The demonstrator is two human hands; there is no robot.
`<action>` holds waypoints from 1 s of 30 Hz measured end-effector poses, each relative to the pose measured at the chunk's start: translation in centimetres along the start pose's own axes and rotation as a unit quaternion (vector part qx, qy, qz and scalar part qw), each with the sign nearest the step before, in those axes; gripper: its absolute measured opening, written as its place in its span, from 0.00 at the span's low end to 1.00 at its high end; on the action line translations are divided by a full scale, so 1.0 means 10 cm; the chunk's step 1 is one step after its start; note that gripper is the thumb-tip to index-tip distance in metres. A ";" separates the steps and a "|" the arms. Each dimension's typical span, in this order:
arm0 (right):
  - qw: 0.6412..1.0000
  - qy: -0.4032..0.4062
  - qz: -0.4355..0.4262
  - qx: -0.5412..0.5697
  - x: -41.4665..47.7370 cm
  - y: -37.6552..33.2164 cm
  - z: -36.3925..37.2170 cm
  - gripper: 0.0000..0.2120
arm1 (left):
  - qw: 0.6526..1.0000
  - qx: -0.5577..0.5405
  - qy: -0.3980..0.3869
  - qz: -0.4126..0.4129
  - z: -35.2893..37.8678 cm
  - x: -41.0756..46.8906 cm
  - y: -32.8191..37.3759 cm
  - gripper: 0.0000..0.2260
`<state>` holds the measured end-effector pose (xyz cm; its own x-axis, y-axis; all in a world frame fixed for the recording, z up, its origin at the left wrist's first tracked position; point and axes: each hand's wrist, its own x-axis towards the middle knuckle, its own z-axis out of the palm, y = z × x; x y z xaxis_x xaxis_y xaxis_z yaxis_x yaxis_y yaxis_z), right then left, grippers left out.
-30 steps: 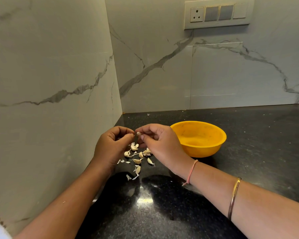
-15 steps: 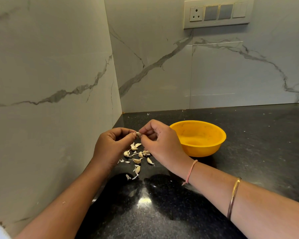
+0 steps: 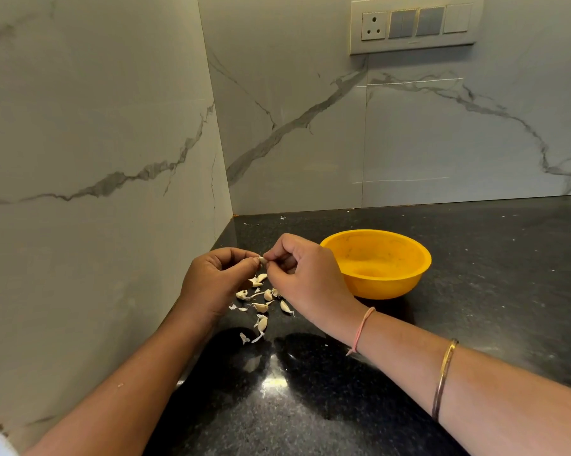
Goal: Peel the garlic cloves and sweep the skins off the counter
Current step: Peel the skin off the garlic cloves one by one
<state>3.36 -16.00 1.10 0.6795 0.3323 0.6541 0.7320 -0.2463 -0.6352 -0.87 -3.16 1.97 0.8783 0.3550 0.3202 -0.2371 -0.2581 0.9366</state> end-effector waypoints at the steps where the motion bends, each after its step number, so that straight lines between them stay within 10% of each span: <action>1: 1.000 -0.001 -0.005 -0.008 -0.01 0.00 0.00 0.03 | 1.000 -0.008 0.000 -0.009 0.00 0.00 -0.01 0.05; 17: 0.993 -0.004 0.042 0.114 0.03 -0.02 0.01 0.08 | 0.995 -0.070 0.016 -0.067 0.00 0.02 -0.04 0.06; 30: 1.000 0.015 -0.026 0.001 0.02 0.04 0.02 0.04 | 0.996 -0.073 -0.014 -0.055 -0.02 -0.01 0.03 0.06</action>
<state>3.72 -15.89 0.91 0.6412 0.3166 0.6991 0.7668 -0.2274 -0.6003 -1.07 -3.12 2.27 0.9134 0.3477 0.2115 -0.1943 -0.0842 0.9773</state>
